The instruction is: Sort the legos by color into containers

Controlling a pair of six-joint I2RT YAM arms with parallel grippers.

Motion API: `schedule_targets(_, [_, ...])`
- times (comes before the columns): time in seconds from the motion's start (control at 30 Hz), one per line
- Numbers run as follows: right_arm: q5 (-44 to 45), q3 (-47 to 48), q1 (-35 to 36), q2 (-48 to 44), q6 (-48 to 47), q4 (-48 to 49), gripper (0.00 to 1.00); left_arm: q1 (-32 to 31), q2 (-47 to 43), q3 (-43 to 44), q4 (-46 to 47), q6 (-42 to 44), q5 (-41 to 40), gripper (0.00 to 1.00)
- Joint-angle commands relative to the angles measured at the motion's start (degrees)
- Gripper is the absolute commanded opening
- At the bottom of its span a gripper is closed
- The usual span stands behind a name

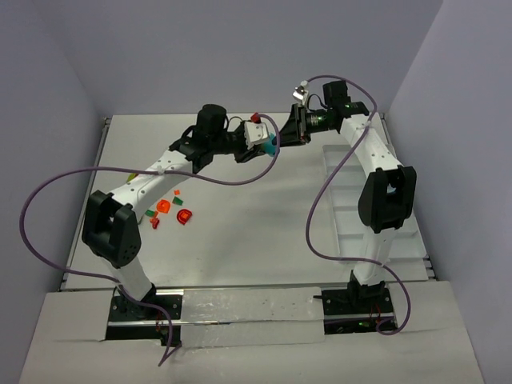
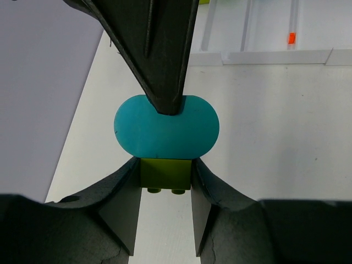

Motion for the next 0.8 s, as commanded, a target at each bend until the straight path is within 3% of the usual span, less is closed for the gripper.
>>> schedule_targets(0.0, [-3.08, -0.08, 0.22, -0.42, 2.17, 3.75, 0.16, -0.87, -2.96, -1.42, 4.00, 0.60, -1.98, 0.00])
schedule_targets(0.03, [-3.00, -0.40, 0.13, -0.59, 2.27, 3.79, 0.08, -0.88, -3.09, -1.64, 4.21, 0.47, -2.33, 0.00])
schedule_targets(0.1, [-2.99, -1.06, -0.44, -1.07, 2.48, 3.82, 0.00, -0.83, -3.48, -2.50, 5.25, 0.30, -3.63, 0.00])
schedule_targets(0.27, [-3.20, -1.45, -5.57, -2.99, 2.14, 3.24, 0.00, -0.51, -5.21, -7.19, 8.21, 0.00, -6.63, 0.00])
schedule_targets(0.53, [-1.12, -5.32, -16.46, -9.99, -8.59, -5.92, 0.00, 2.68, -8.23, -16.23, 14.37, -1.18, -7.09, 0.00])
schedule_targets(0.63, [7.93, -3.94, -20.26, -11.68, -20.44, -14.89, 0.00, 3.31, -8.28, -16.49, 13.80, -0.09, -7.59, 0.00])
schedule_targets(0.7, [17.94, -0.87, -21.81, -11.35, -33.38, -21.81, 0.00, 3.43, -7.73, -15.74, 13.17, -0.46, -7.57, 0.00])
schedule_targets(0.77, [28.60, 1.17, -22.92, -9.76, -40.29, -29.08, 0.00, 3.56, -7.13, -15.02, 12.62, -1.28, -7.19, 0.00])
